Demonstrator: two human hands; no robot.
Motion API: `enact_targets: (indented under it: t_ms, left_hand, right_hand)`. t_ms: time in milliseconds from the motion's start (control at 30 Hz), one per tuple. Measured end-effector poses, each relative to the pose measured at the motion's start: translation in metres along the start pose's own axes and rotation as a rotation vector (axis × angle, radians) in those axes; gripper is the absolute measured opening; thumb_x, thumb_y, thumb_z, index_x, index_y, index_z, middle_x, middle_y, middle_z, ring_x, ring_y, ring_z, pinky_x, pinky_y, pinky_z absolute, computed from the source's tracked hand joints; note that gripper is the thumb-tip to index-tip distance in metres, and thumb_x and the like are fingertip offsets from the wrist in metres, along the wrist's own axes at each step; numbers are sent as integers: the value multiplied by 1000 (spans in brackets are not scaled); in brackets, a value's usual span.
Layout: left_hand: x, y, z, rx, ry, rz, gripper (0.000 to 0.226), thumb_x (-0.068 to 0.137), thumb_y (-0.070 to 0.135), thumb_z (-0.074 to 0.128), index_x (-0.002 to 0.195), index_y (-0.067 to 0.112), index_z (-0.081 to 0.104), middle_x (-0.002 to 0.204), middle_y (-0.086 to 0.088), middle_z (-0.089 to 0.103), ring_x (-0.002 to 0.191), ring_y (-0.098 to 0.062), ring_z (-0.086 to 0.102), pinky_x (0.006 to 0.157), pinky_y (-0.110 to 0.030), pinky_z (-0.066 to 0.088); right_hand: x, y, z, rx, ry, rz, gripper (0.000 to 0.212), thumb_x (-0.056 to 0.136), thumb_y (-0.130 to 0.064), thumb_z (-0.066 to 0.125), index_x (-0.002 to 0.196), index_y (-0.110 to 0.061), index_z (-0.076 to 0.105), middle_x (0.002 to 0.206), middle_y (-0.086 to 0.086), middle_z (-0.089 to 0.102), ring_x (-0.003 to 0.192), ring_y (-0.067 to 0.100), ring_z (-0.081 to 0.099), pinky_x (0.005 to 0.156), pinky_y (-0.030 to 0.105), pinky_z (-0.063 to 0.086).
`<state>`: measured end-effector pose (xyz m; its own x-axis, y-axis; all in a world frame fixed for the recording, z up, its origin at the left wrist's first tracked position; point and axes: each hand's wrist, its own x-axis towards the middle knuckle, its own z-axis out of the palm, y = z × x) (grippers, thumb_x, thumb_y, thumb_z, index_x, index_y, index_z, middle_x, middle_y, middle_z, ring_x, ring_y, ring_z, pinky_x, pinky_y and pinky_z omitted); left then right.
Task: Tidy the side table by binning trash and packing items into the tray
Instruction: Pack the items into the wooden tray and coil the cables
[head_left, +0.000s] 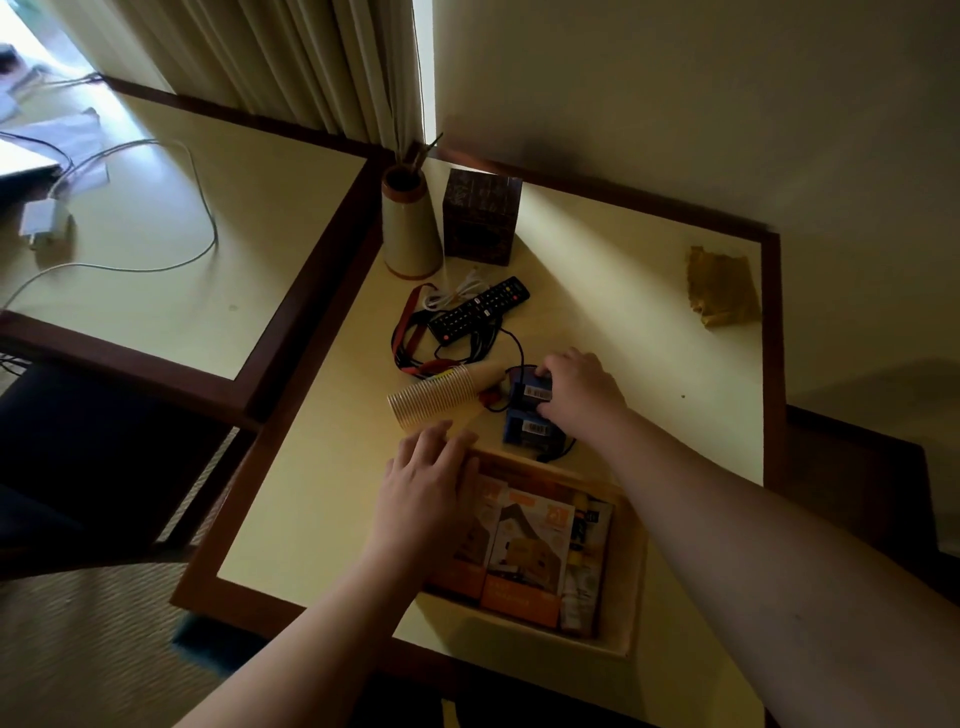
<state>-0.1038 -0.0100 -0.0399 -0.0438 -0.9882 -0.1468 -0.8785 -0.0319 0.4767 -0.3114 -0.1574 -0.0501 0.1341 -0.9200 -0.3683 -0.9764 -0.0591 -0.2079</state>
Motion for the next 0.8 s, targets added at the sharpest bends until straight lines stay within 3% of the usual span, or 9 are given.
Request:
enact_targets:
  t_ms: [100,233,367,500,633,700,800]
  left_hand:
    - [0,0,1,0,-5,2,45,104,53,35,142,33,51,153,0,45,140,-25,34,109,-49,43]
    - [1,-2,2,-2,-10,9,43,105,51,39,142,34,50,153,1,44,141,-23,33,110,-48,43]
    - [2,-3,2,-11,-2,16,43,104,50,44,142,31,53,152,0,46,139,-24,36,107,-48,46]
    - [1,-3,3,41,6,37,45,104,53,41,142,32,52,152,-1,46,140,-28,39,110,-53,41]
    - [-3,-1,4,101,63,125,59,103,55,33,147,20,53,157,-8,47,148,-31,37,123,-56,25]
    - [-6,-2,6,117,55,236,64,106,55,26,150,15,50,160,-8,44,151,-30,33,124,-56,23]
    - [-8,-4,8,120,40,323,60,107,49,30,151,14,49,159,-10,44,151,-30,35,122,-52,25]
  right_hand:
    - [-9,7,0,65,59,28,51,80,-28,85,121,-22,56,119,2,58,110,26,55,89,44,51]
    - [-31,25,-2,146,151,111,56,78,-37,86,125,-20,61,116,4,57,104,24,57,87,42,55]
    - [-89,44,-11,519,346,306,48,80,-44,85,121,-25,68,112,-2,67,90,12,66,65,22,50]
    - [-187,25,-16,650,449,398,50,81,-50,79,121,-25,63,109,-9,64,89,4,63,65,18,47]
    - [-241,-8,6,595,306,411,45,80,-48,81,116,-31,61,98,-22,51,84,-2,56,64,13,44]
    - [-241,-15,19,491,243,434,45,82,-51,79,118,-33,60,99,-20,47,85,1,53,68,14,44]
    - [-225,-15,31,252,225,434,48,84,-60,73,119,-31,58,100,-13,48,89,8,53,74,24,51]
